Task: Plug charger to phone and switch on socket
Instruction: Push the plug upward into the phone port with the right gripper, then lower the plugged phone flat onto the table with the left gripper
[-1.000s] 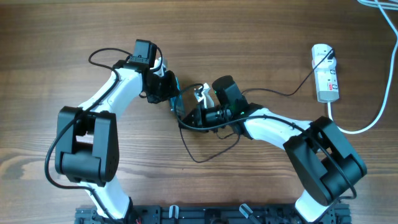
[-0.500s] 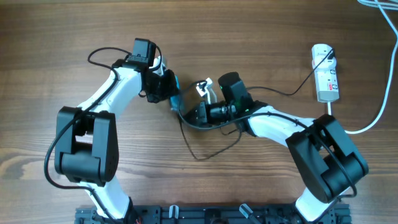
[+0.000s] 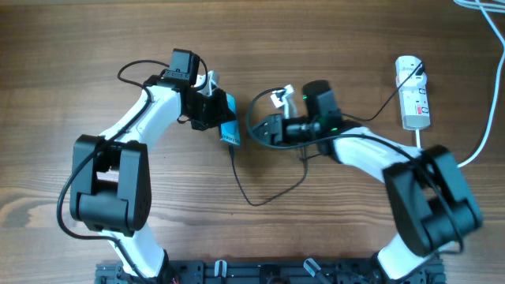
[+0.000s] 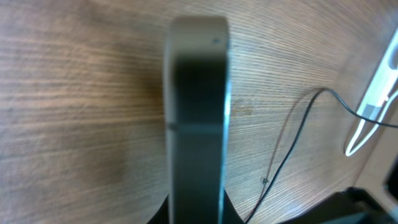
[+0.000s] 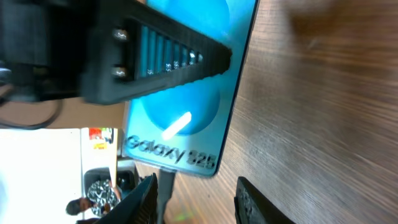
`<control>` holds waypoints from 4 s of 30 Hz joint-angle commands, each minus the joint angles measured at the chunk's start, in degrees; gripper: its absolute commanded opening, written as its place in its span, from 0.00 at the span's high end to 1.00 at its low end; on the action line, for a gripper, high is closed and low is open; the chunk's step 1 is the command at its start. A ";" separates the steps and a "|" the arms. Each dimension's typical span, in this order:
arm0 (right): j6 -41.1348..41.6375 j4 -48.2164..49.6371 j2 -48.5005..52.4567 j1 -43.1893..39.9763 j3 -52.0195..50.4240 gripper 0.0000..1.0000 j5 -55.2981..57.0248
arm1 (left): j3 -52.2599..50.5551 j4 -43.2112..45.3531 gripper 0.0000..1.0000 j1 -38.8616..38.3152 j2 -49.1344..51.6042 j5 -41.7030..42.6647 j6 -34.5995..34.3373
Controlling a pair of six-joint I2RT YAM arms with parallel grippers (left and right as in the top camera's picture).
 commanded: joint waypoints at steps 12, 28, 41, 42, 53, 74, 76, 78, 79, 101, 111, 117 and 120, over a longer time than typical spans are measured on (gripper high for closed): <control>-2.75 -24.28 -13.38 20.13 0.68 0.57 23.41 | 0.09 1.36 0.96 -0.15 -0.11 35.10 26.47; 7.30 -15.82 -13.35 19.76 0.68 0.66 28.06 | 0.09 1.64 0.96 -0.20 -0.11 35.43 27.34; 10.34 -15.15 -13.35 20.33 0.68 0.93 32.70 | 0.09 1.77 0.96 -0.22 -0.11 35.21 27.34; 10.29 -14.95 -13.35 20.33 0.68 0.96 33.03 | 0.09 1.77 0.96 -0.20 -0.11 35.17 27.34; 13.35 -9.18 -13.38 19.78 0.72 0.96 37.40 | 0.09 1.53 0.96 -0.22 -0.11 35.04 27.34; 16.72 -17.64 -13.38 24.00 2.34 0.84 34.75 | 0.09 1.55 0.96 -0.20 -0.11 35.01 27.32; 16.79 -17.59 -13.38 24.02 2.34 0.86 35.87 | 0.09 1.55 0.96 -0.22 -0.11 35.01 27.32; 16.72 -17.49 -13.38 24.02 2.34 0.95 37.13 | 0.09 1.55 0.96 -0.22 -0.11 35.04 27.32; 16.55 -17.31 -13.38 24.02 2.34 0.96 37.70 | 0.09 1.55 0.96 -0.20 -0.11 35.04 27.32; 10.49 -17.05 -13.38 17.99 8.90 0.95 39.80 | 0.09 1.33 0.96 -0.22 -0.11 35.04 27.32; 6.32 -27.91 -13.38 17.90 8.90 0.00 38.05 | 0.09 1.57 0.96 -0.09 -0.11 32.98 27.10; 2.05 -35.41 -13.38 15.39 8.90 0.00 40.72 | 0.09 2.84 0.96 -0.22 -0.11 8.15 10.38; 1.09 -39.56 -13.38 14.64 8.87 0.00 47.01 | 0.09 1.75 0.96 -0.70 -0.09 -6.23 2.32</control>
